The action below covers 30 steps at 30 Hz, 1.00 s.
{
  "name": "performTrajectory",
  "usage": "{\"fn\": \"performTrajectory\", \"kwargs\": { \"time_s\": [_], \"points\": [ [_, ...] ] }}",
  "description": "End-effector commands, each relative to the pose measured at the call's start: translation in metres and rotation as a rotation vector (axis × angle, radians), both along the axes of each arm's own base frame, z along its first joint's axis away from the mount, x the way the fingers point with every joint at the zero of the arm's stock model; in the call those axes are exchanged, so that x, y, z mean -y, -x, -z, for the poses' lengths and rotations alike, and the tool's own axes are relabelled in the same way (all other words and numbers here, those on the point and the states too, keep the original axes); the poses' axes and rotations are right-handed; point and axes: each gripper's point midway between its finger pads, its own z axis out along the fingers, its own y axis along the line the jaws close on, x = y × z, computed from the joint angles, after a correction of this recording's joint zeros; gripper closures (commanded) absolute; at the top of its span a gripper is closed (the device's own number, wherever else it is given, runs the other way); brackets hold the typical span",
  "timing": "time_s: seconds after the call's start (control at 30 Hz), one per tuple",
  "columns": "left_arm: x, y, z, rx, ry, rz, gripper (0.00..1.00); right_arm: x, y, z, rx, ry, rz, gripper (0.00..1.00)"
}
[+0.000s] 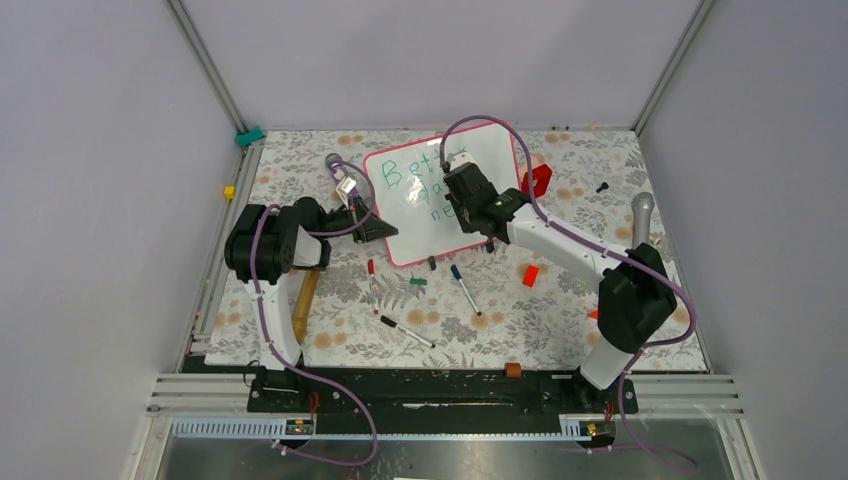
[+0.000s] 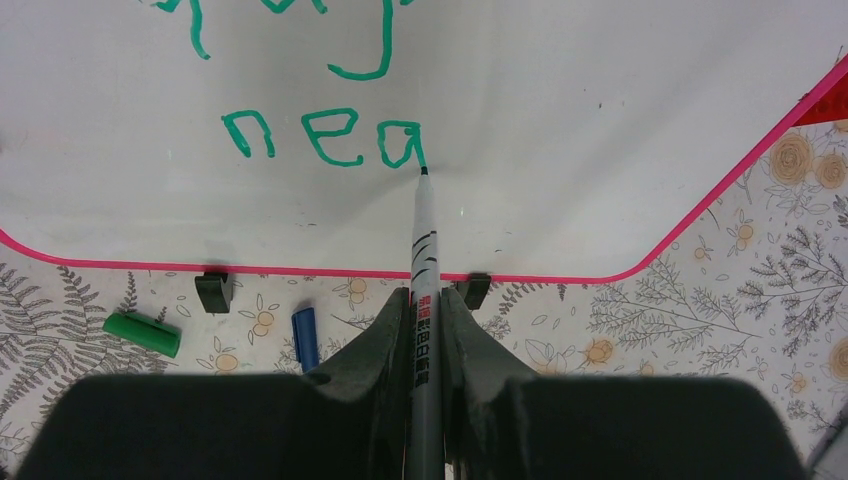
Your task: Write a sentence on the whiteboard
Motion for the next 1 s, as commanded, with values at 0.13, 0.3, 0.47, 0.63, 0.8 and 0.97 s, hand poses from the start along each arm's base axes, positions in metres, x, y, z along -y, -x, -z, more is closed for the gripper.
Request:
{"fn": "performTrajectory", "kwargs": {
  "time_s": [0.13,0.3,0.47,0.63,0.8,0.97],
  "points": [
    [0.006,0.026,0.011,0.096,-0.022,0.152,1.00,0.003,-0.006,-0.040,0.125,-0.080,0.008,1.00],
    [0.006,0.026,0.011,0.097,-0.022,0.153,1.00,0.008,-0.001,-0.067,0.216,-0.147,0.010,1.00],
    [0.006,0.026,0.011,0.097,-0.022,0.152,1.00,0.012,-0.005,-0.072,0.232,-0.131,0.031,1.00],
    [0.006,0.026,0.011,0.096,-0.022,0.151,1.00,0.008,-0.011,-0.068,0.212,-0.117,0.035,1.00],
    [0.006,0.026,0.011,0.098,-0.022,0.153,1.00,0.006,-0.015,-0.060,0.195,-0.106,0.035,1.00],
    [0.006,0.026,0.011,0.096,-0.022,0.150,1.00,0.004,-0.019,-0.051,0.180,-0.090,0.041,1.00]
  ]
}}
